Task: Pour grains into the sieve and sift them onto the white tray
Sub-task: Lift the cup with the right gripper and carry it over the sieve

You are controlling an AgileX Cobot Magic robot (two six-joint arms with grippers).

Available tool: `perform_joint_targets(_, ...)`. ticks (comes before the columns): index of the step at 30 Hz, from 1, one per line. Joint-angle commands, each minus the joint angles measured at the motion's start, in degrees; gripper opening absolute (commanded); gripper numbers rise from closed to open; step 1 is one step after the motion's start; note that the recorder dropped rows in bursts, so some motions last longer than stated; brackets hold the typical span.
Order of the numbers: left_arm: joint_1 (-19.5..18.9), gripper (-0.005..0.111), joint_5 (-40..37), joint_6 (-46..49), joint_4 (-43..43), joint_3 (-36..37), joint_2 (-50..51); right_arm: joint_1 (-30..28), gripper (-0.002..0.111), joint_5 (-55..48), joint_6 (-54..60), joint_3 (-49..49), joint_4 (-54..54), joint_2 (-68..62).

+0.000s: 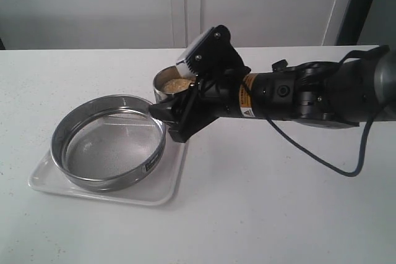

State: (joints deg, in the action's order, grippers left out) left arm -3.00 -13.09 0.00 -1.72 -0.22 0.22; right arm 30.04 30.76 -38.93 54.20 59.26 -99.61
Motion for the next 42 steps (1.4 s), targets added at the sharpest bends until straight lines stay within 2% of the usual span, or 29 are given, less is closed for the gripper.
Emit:
perform_joint_targets(1, 0.32, 0.0, -0.23, 0.0, -0.34, 0.22, -0.22, 2.97, 0.0, -2.92, -0.34, 2.01, -0.74, 0.82)
perform_joint_targets(11, 0.32, 0.0, -0.23, 0.0, -0.34, 0.22, -0.22, 9.4, 0.0, -14.66, 0.32, 7.7, 1.44, -0.45)
perform_joint_targets(28, 0.32, 0.0, -0.23, 0.0, -0.34, 0.22, -0.22, 16.15, 0.0, -27.71, 12.1, 16.04, 2.43, -6.25)
perform_joint_targets(34, 0.32, 0.0, -0.23, 0.0, -0.34, 0.22, -0.22, 16.24, 0.0, -28.49, 14.12, 19.08, 2.43, -8.37)
perform_joint_targets(42, 0.32, 0.0, -0.23, 0.0, -0.34, 0.22, -0.22, 16.24, 0.0, -31.99, 23.76, 23.7, 2.43, -10.98)
